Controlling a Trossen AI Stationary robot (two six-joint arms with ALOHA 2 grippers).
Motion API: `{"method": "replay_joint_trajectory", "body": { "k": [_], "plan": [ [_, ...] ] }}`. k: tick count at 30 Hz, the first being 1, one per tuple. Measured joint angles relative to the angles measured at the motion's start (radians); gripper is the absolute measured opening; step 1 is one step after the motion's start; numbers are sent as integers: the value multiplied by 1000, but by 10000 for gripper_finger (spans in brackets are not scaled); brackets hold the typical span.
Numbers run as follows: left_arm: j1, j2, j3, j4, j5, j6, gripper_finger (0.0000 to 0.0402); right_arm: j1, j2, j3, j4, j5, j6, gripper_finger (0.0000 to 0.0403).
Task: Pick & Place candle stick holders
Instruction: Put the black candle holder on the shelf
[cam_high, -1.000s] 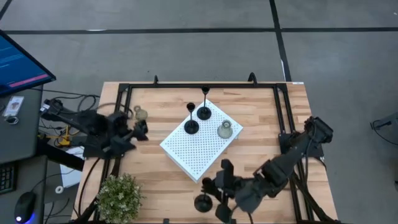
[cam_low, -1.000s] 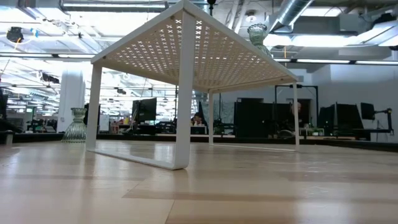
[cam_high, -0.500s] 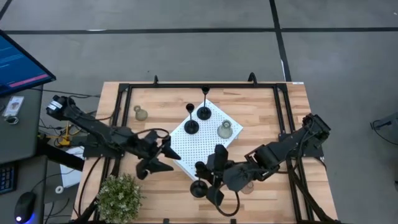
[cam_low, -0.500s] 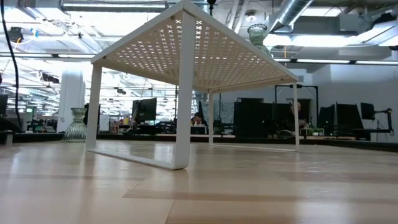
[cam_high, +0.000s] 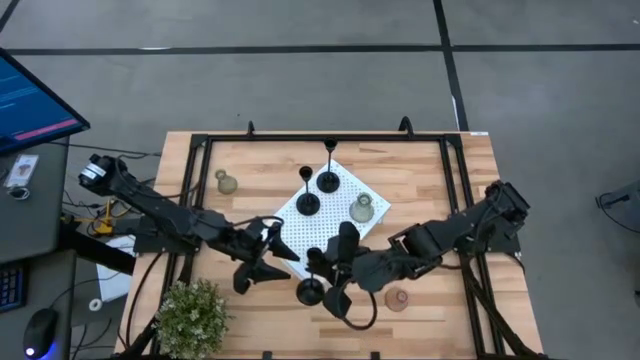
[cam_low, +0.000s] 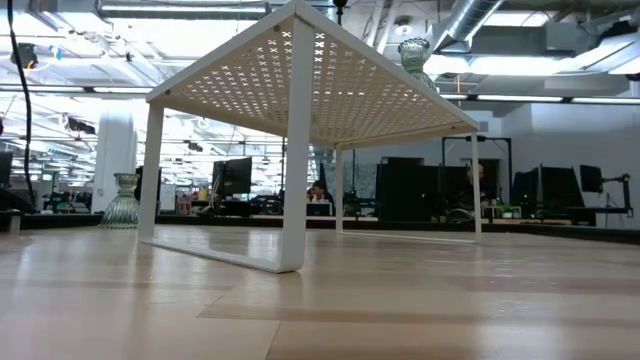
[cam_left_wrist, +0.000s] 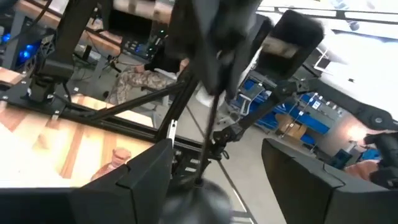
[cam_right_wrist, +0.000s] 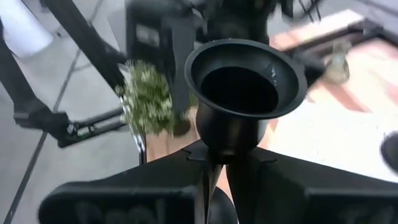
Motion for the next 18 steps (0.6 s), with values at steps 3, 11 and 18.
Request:
{"method": "replay_joint_trajectory", "body": {
  "k": [3,11,18],
  "plan": [
    [0,11,0,-3,-4,-2,249,-17,0,0,48,-12,-38,24],
    [0,10,0,-6,-3,-4,249,-56,27,0,72,-80,-57,24],
    [0,10,0,-14,-3,-3,249,-93,61,3,176,-132,-91,24]
  ]
}}
